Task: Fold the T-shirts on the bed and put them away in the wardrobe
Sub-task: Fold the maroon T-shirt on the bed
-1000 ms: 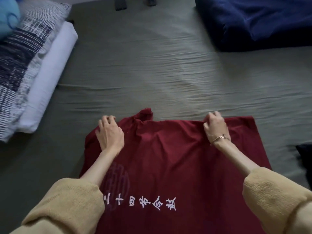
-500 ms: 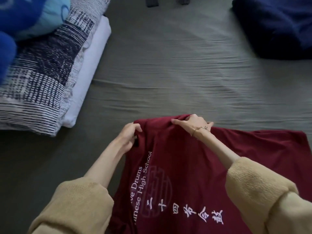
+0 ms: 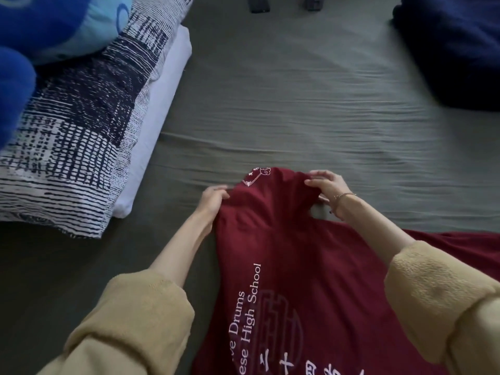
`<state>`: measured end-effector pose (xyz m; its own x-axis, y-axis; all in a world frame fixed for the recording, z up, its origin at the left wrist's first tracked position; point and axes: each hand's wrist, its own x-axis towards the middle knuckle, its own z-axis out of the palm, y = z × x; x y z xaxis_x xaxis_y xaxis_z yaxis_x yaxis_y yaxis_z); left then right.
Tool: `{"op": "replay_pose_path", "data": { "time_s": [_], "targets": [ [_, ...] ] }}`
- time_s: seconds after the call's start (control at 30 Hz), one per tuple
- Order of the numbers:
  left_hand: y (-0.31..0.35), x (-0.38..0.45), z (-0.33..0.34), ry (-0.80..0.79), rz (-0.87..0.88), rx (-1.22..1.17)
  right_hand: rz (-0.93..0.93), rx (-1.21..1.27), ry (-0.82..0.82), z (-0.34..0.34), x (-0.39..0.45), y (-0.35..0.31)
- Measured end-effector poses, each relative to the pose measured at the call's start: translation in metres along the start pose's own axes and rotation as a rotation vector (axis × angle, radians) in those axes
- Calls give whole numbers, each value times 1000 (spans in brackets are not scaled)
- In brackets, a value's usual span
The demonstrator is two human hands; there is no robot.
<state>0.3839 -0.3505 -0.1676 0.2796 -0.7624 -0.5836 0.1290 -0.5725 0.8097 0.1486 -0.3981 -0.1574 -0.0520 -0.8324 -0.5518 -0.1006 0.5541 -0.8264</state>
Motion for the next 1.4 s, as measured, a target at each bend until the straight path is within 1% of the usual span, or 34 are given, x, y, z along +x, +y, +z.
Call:
{"op": "replay_pose_path", "data": {
  "time_s": [0.07,0.1,0.13,0.2,0.23,0.27,0.33,0.37,0.4,0.47,0.5,0.53,0.57,0.67,0.7,0.77,0.83,0.9,1.0,1.03,1.13,1.27,1.33,1.4],
  "targets": [
    [-2,10,3,-40,-87,113,68,-60,10,5,6,6],
    [-1,17,6,-47,-120,208,79,-129,17,8,17,10],
    [4,17,9,-38,-123,350,79,-262,32,10,20,9],
    [8,26,13,-13,-65,662,45,-579,77,17,30,6],
    [10,30,13,-2,-27,785,-2,-704,99,21,33,3],
    [9,32,12,-18,13,873,-43,-790,103,24,36,2],
    [7,36,10,-61,66,955,-127,-829,90,30,41,-1],
    [6,38,9,-89,69,926,-145,-825,79,33,42,-2],
    [5,39,9,-142,49,828,-140,-817,80,36,45,-3],
    [8,39,13,-258,-60,555,-70,-812,78,44,49,-8],
    [11,38,15,-289,-100,478,-40,-821,68,49,51,-11],
    [12,39,16,-292,-117,445,-34,-790,62,53,52,-14],
    [12,40,16,-294,-119,428,-52,-694,55,58,55,-15],
    [9,45,15,-290,-98,421,-149,-228,-35,62,60,-17],
    [8,46,15,-291,-99,414,-196,-159,-49,60,61,-17],
    [8,48,14,-282,-96,406,-264,-179,-62,56,65,-15],
    [8,50,16,-244,-99,400,-301,-249,-93,55,66,-11],
    [5,52,17,-204,-99,421,-304,-215,-101,52,68,-8],
    [0,53,19,-145,-57,504,-294,-164,-20,42,68,-4],
    [-2,53,20,-110,-34,553,-300,-213,22,33,66,-3],
    [-10,50,22,48,1,738,-311,-481,140,0,56,9],
    [-10,38,27,199,60,829,-323,-862,185,-56,32,30],
    [-12,21,36,311,148,878,-314,-972,198,-90,14,39],
    [-22,1,50,444,311,1020,-310,-1013,222,-123,0,48]
  ]
}}
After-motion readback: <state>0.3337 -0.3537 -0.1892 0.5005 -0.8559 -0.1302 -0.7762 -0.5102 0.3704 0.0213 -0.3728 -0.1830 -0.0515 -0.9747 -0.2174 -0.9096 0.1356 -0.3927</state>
